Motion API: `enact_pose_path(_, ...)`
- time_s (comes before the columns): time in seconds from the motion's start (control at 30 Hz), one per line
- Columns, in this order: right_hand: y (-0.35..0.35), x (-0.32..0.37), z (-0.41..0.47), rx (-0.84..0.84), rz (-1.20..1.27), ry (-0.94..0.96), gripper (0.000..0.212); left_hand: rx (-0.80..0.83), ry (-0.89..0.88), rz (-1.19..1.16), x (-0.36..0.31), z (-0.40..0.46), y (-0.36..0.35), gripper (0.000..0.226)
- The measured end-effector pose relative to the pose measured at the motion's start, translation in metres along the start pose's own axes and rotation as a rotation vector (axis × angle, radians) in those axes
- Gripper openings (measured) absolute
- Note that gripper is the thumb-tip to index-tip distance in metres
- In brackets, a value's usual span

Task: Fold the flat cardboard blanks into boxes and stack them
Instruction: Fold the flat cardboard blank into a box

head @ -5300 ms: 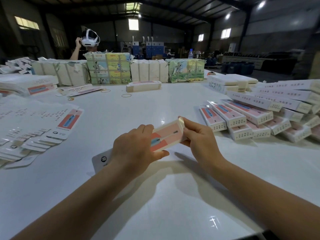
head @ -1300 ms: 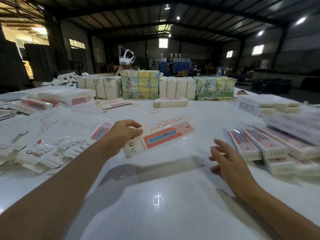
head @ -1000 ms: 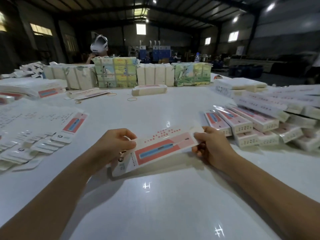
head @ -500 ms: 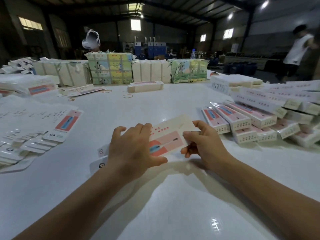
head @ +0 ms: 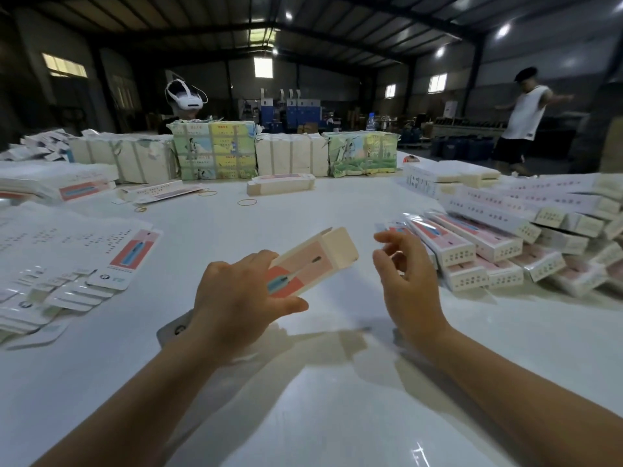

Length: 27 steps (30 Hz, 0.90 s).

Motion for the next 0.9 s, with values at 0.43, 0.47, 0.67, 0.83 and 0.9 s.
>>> enact_pose_path(0.43, -0.025, 0.011, -0.018, 0.256, 0.098, -0.085, 0.031, 0.128, 0.035, -0.112, -0.003, -0.001, -0.009, 0.072)
enact_pose_path(0.47, -0.025, 0.011, -0.018, 0.255, 0.111, -0.110, 0.030, 0.137, 0.034, -0.115, -0.003, -0.001, -0.011, 0.073)
enact_pose_path(0.67, -0.025, 0.003, -0.016, 0.356, 0.117, -0.247, 0.055, 0.135, -0.038, -0.001, -0.001, -0.003, -0.017, 0.083)
enact_pose_path(0.83, -0.024, 0.004, -0.015, 0.325, 0.114, -0.220, 0.019, 0.099, -0.054, 0.013, -0.003, -0.004, -0.020, 0.075)
enact_pose_path(0.9, -0.025, 0.006, -0.015, 0.337, 0.126, -0.224, 0.024, 0.078, -0.054, 0.050, -0.005, -0.004, -0.022, 0.072)
Point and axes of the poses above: each hand's wrist, its own z-axis towards the middle knuckle, its own y-axis out of the back of the hand, x = y × z, the point moved 3 cm from there along z, towards the middle knuckle, and after that the axes turned 3 degrees about y, right-handed, at the moved point
